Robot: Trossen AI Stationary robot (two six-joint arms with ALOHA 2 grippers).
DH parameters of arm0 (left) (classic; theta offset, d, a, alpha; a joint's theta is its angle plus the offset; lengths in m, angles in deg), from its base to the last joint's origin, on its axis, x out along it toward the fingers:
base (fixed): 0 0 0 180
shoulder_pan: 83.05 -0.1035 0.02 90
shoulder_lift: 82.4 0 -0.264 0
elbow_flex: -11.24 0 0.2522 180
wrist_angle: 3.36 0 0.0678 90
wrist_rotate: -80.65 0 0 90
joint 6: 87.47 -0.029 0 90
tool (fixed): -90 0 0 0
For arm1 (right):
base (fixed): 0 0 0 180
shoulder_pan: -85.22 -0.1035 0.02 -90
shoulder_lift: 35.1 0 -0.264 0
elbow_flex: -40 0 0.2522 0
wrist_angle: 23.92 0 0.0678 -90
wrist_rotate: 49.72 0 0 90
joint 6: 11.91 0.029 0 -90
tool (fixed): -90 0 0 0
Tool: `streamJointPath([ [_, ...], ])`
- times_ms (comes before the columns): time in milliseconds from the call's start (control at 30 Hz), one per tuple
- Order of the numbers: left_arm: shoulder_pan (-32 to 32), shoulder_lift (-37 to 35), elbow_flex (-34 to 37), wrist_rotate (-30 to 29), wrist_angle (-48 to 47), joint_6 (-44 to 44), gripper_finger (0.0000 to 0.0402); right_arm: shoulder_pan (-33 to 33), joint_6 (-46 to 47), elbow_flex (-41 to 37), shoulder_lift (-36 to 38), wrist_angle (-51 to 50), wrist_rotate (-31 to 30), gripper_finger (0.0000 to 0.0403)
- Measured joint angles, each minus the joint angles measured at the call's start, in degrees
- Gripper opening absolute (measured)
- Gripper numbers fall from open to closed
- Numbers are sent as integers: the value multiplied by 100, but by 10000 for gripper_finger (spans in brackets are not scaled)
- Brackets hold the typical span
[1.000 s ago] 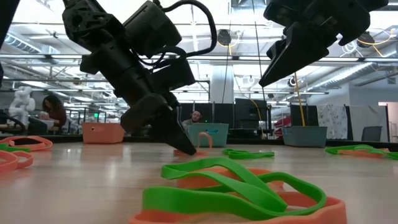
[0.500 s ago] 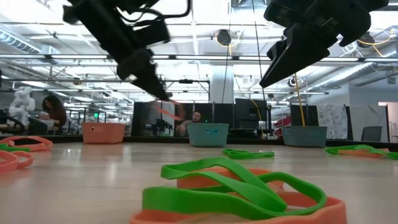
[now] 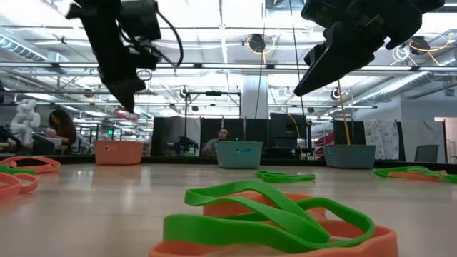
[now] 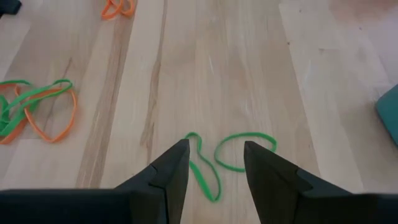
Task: Sort rubber bands into baskets
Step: Put the orange rubber band into the orange bin
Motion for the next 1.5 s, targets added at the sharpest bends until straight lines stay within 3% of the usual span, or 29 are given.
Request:
streamJointPath([
  [167,-1253,6,0,70,7,-337,0,0,0,0,0,55,1,146],
  [267,-1896,9,0,598,32,-578,0,-2,-20,0,0,51,1,146],
  [400,-2518,49,0,1287,134,-902,0,0,-187,0,0,51,-1,146],
  [567,-3068,154,0,1552,308,-1192,0,-2,-100,0,0,-29,4,146],
  [833,-3178,238,2,1929,420,-1194,38,-96,1590,171,74,-1541,994,146],
  [1167,-3162,240,2,1906,410,-1202,124,-601,2342,925,74,-2945,1226,146],
  [1333,-3146,108,2,1966,186,-1318,132,-975,2762,1095,74,-3487,1227,146],
  [1500,-2829,-406,2,2728,248,-1347,132,-1413,3334,1093,72,-3651,1490,146],
])
